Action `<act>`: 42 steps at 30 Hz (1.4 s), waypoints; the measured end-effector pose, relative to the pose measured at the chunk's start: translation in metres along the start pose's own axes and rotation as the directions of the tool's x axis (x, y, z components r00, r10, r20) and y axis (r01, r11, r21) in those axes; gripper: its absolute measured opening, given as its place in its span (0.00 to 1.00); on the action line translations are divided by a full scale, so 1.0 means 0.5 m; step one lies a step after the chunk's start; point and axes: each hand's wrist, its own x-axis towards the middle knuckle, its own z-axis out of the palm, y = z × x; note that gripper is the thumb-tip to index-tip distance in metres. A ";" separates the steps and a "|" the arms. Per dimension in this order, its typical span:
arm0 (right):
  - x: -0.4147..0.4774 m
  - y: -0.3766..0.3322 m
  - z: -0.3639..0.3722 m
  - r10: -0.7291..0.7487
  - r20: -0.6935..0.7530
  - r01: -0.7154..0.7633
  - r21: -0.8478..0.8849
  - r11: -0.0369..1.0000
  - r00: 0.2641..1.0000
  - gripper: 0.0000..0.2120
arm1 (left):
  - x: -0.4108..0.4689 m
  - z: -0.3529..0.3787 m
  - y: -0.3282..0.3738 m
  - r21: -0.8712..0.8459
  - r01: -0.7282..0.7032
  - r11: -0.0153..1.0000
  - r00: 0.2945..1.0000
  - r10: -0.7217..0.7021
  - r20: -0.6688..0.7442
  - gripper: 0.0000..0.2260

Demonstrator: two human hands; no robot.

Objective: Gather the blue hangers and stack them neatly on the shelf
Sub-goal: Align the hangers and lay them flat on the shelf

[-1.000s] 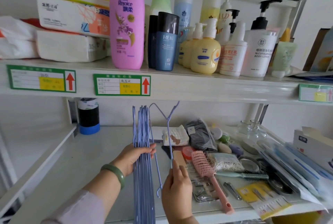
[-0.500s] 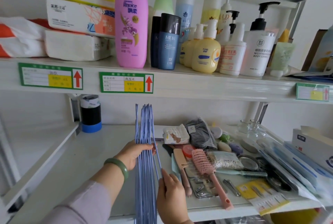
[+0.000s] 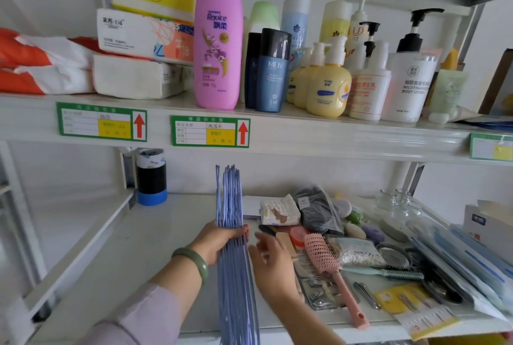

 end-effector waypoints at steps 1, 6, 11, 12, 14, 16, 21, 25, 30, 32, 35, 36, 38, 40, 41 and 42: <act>0.032 -0.013 -0.001 0.015 0.053 -0.017 0.032 0.999 0.998 0.18 | -0.003 0.002 -0.002 -0.003 -0.005 1.000 1.000 0.005 -0.005 0.08; 0.152 -0.078 0.013 0.106 0.270 -0.140 0.110 0.984 0.957 0.17 | 0.001 0.013 -0.026 0.126 -0.049 0.991 0.998 0.055 -0.044 0.02; 0.196 -0.091 0.001 0.124 0.421 -0.203 0.149 0.968 0.898 0.16 | -0.010 0.017 -0.028 0.219 -0.033 0.975 0.999 0.029 0.020 0.09; 0.202 -0.092 -0.001 0.103 0.451 -0.200 0.171 0.965 0.886 0.14 | -0.009 0.014 -0.029 0.233 -0.033 0.972 0.999 0.027 0.031 0.08; 0.207 -0.095 -0.007 0.055 0.509 -0.197 0.229 0.953 0.859 0.11 | -0.010 0.009 -0.027 0.254 -0.035 0.966 0.999 0.025 0.042 0.08; 0.212 -0.095 -0.011 -0.012 0.572 -0.209 0.319 0.925 0.820 0.13 | -0.010 0.005 -0.025 0.260 -0.016 0.965 0.999 0.005 0.042 0.13; 0.212 -0.103 -0.015 -0.085 0.557 -0.209 0.443 0.872 0.826 0.10 | -0.010 0.006 -0.022 0.223 -0.024 0.974 0.998 0.009 0.067 0.16; 0.218 -0.109 -0.016 -0.100 0.542 -0.193 0.457 0.868 0.834 0.08 | -0.022 0.013 -0.013 0.096 0.047 0.994 0.988 -0.060 0.140 0.11; 0.222 -0.108 -0.017 -0.135 0.521 -0.150 0.468 0.871 0.843 0.08 | -0.040 0.015 -0.010 -0.186 0.287 0.940 0.928 -0.224 0.299 0.09; 0.224 -0.104 -0.019 -0.147 0.510 -0.142 0.486 0.862 0.847 0.08 | -0.049 0.017 -0.018 -0.187 0.316 0.930 0.909 -0.240 0.341 0.10; 0.226 -0.098 -0.023 -0.170 0.508 -0.129 0.501 0.856 0.845 0.09 | -0.047 0.025 -0.029 -0.130 0.271 0.954 0.926 -0.221 0.305 0.07; 0.226 -0.097 -0.024 -0.179 0.512 -0.125 0.503 0.855 0.840 0.09 | -0.045 0.029 -0.028 -0.106 0.256 0.961 0.933 -0.217 0.287 0.06; 0.229 -0.094 -0.025 -0.197 0.517 -0.115 0.509 0.853 0.833 0.10 | -0.041 0.033 -0.027 -0.078 0.243 0.967 0.936 -0.212 0.281 0.05; 0.232 -0.093 -0.030 -0.201 0.521 -0.119 0.517 0.848 0.829 0.10 | -0.040 0.033 -0.023 -0.067 0.236 0.969 0.935 -0.208 0.286 0.05; 0.233 -0.093 -0.033 -0.204 0.524 -0.121 0.520 0.845 0.827 0.10 | -0.037 0.033 -0.023 -0.058 0.230 0.971 0.936 -0.205 0.288 0.04; 0.236 -0.090 -0.032 -0.212 0.519 -0.110 0.522 0.846 0.828 0.10 | -0.034 0.033 -0.022 -0.051 0.225 0.973 0.936 -0.201 0.288 0.04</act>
